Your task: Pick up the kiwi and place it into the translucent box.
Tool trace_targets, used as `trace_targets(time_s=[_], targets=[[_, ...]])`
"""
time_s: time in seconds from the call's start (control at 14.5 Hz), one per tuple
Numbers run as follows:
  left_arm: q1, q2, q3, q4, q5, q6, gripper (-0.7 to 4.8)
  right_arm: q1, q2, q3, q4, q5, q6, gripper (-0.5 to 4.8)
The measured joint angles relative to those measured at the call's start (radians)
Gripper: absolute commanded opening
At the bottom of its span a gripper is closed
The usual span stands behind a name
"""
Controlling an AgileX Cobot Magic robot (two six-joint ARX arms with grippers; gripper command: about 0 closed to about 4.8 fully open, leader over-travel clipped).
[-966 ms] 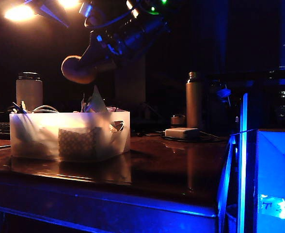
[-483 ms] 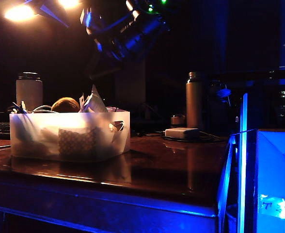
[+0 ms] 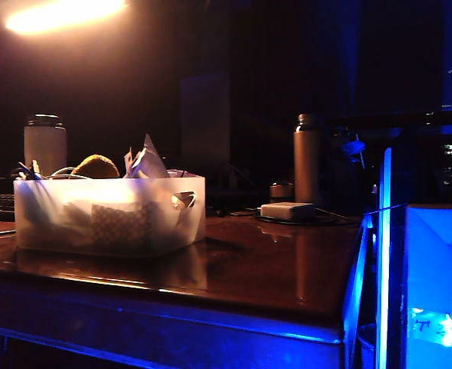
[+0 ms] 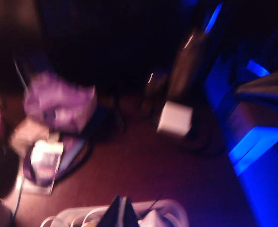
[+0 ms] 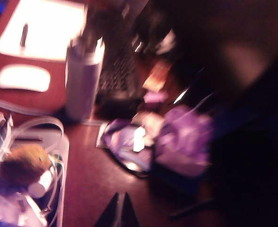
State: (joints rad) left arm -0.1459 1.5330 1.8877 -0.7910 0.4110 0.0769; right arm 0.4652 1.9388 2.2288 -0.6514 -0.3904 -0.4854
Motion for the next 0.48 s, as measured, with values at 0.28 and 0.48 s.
trace_targets(time_s=[0.28, 0.48], targets=[[-0.019, -0.204, 0.0, -0.066, 0.016, -0.017, -0.06, -0.001, -0.216, 0.0, -0.122, 0.083, 0.003, -0.01], [-0.018, -0.42, 0.001, -0.243, -0.023, -0.017, -0.06, 0.0, -0.428, 0.0, -0.238, 0.175, 0.003, -0.01]])
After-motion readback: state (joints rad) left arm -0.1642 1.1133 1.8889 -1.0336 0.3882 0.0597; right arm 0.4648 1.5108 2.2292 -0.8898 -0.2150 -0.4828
